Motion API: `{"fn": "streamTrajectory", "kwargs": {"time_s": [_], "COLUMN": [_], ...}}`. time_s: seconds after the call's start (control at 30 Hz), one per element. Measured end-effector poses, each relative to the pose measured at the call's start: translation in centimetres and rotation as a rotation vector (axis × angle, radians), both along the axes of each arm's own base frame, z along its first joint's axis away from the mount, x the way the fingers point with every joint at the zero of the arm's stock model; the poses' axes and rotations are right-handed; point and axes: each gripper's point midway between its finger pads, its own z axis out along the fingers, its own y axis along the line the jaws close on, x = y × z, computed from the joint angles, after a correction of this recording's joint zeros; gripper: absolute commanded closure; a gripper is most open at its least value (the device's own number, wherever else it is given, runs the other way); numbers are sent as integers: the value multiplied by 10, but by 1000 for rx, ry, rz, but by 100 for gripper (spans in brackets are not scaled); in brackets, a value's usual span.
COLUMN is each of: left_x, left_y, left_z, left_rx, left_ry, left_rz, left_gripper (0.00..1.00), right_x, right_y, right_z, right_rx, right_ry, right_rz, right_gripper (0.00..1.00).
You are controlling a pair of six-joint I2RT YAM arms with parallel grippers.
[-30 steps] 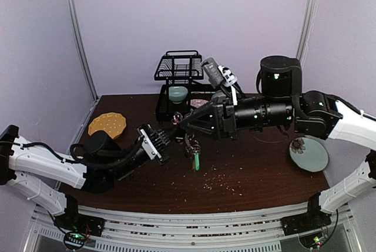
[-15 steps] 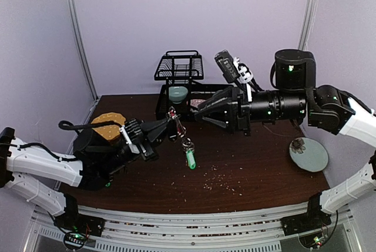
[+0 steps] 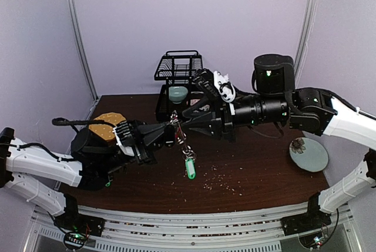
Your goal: Put the keys on the keyring
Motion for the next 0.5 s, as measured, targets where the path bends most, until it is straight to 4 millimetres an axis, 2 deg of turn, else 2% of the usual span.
{"fn": "streamTrajectory", "kwargs": {"time_s": [0.07, 0.5], "left_x": [-1, -4], "left_y": [1, 1], "left_z": [1, 2], "left_rx": [-2, 0], "left_ry": [-3, -12], "left_rz": [-2, -19], "left_gripper": [100, 100], "right_x": [-1, -1], "right_y": [2, 7], "right_z": [-1, 6], "right_rx": [-4, 1], "right_ry": [-24, -83], "right_rz": [16, 43], "right_gripper": [77, 78]}}
